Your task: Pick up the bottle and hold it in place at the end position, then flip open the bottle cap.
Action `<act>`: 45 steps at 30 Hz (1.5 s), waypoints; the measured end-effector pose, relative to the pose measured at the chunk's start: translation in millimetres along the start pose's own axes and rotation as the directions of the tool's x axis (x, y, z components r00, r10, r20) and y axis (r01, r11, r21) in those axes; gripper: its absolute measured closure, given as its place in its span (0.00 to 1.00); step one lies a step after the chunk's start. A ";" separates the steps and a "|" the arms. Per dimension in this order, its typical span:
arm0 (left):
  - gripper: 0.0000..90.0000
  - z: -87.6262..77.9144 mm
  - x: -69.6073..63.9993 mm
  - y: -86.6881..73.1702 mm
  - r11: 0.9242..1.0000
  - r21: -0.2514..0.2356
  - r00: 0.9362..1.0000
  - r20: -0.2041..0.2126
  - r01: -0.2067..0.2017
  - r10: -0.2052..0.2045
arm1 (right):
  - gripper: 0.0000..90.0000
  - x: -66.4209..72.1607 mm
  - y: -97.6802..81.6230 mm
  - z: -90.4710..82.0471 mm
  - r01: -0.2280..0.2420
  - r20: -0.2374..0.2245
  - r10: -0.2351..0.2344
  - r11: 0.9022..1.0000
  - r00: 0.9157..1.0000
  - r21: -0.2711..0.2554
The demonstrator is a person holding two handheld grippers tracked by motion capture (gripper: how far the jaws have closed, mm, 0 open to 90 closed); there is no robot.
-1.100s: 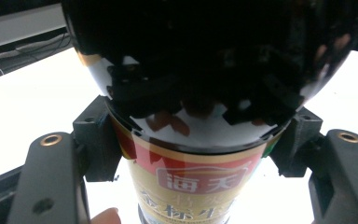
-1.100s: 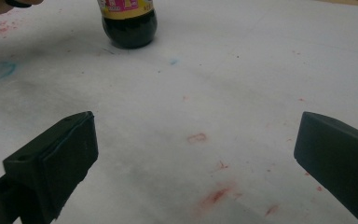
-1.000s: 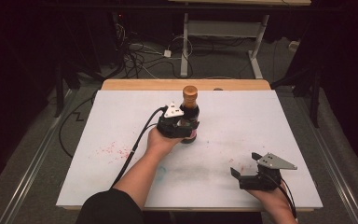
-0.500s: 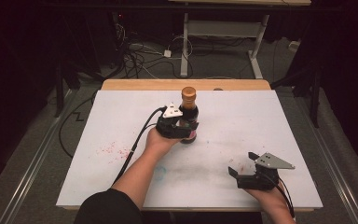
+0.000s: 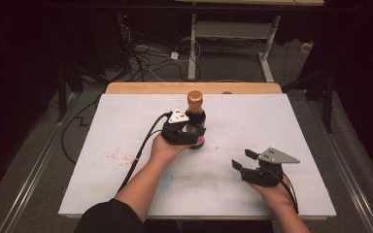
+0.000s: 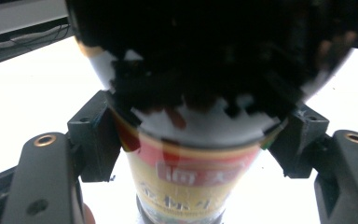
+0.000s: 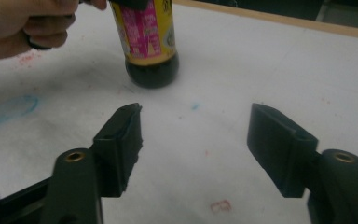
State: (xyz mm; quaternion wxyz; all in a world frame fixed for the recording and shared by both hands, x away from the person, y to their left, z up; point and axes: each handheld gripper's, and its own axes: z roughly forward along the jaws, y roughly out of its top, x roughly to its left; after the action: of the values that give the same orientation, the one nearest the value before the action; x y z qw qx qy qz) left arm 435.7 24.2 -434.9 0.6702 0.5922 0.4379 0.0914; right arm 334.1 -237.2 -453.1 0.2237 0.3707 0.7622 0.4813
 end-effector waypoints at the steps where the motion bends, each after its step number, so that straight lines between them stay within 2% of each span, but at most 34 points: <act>1: 0.30 0.0 0.6 -0.1 1.000 0.003 1.000 -0.001 0.002 -0.002 | 0.47 -0.8 3.5 1.4 0.004 -0.004 -0.004 1.000 1.000 -0.005; 2: 0.29 0.0 1.4 -0.2 1.000 0.007 1.000 -0.004 0.005 -0.005 | 0.54 -1.3 10.5 4.2 0.002 -0.012 -0.003 1.000 1.000 -0.020; 5: 0.30 -0.3 2.9 -0.7 1.000 0.013 1.000 0.004 0.012 -0.012 | 0.60 -1.6 17.4 7.9 0.002 -0.020 -0.002 1.000 1.000 -0.031; 6: 0.30 -0.5 2.7 -0.8 1.000 0.011 1.000 0.005 0.005 -0.005 | 0.66 -1.6 23.5 11.7 0.002 -0.031 -0.004 0.999 1.000 -0.044; 11: 0.31 -0.7 2.6 -1.6 1.000 0.010 1.000 0.009 -0.015 0.014 | 0.79 0.0 37.5 22.8 0.021 -0.041 -0.023 0.998 0.999 -0.054; 12: 0.31 -0.7 2.5 -1.9 1.000 0.011 1.000 0.011 -0.018 0.018 | 0.79 0.0 37.5 22.8 0.021 -0.041 -0.023 0.998 0.999 -0.054; 13: 0.32 -0.8 2.6 -2.0 1.000 0.011 1.000 0.013 -0.022 0.021 | 0.85 0.3 42.1 26.6 0.026 -0.043 -0.029 0.998 0.999 -0.056; 14: 0.32 -0.9 2.8 -1.9 1.000 0.011 1.000 0.015 -0.021 0.021 | 0.85 0.3 42.1 26.6 0.026 -0.043 -0.029 0.998 0.999 -0.056; 15: 0.32 -1.3 3.2 -1.5 1.000 0.016 1.000 0.016 -0.021 0.020 | 0.91 0.0 46.6 30.0 0.031 -0.046 -0.034 0.998 0.998 -0.057; 16: 0.32 -1.6 3.4 -1.5 1.000 0.016 1.000 0.021 -0.021 0.021 | 0.91 0.0 46.6 30.0 0.031 -0.046 -0.034 0.998 0.998 -0.057; 17: 0.32 -2.4 3.8 -1.4 0.999 0.020 0.999 0.028 -0.025 0.025 | 0.96 -0.5 51.5 33.3 0.037 -0.043 -0.040 0.998 0.998 -0.058; 19: 0.32 -2.6 4.0 -1.7 1.000 0.018 0.999 0.034 -0.025 0.025 | 1.00 -1.2 56.1 35.9 0.041 -0.036 -0.044 0.997 0.998 -0.060; 26: 0.32 -3.7 6.5 -2.1 1.000 0.016 0.998 0.063 -0.023 0.022 | 1.00 -1.7 68.6 42.1 0.056 -0.022 -0.058 0.996 0.998 -0.066; 31: 0.32 -3.1 7.0 -2.1 1.000 0.013 0.998 0.064 -0.021 0.020 | 1.00 0.9 79.7 45.8 0.077 -0.033 -0.079 0.995 0.996 -0.070; 37: 0.32 -3.2 6.7 -2.2 1.000 0.015 0.998 0.063 -0.022 0.021 | 1.00 2.8 90.6 48.0 0.070 -0.036 -0.073 0.995 0.997 -0.077; 45: 0.32 -3.2 5.9 -2.3 1.000 0.018 0.998 0.055 -0.025 0.024 | 1.00 3.9 104.5 49.1 0.087 -0.041 -0.090 0.993 0.995 -0.082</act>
State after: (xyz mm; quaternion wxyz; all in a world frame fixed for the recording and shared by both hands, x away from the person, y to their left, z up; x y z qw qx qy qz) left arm 436.0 29.7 -439.5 0.6754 0.6060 0.4127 0.0793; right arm 402.5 -179.0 -380.5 0.2426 0.3164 0.7627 0.5093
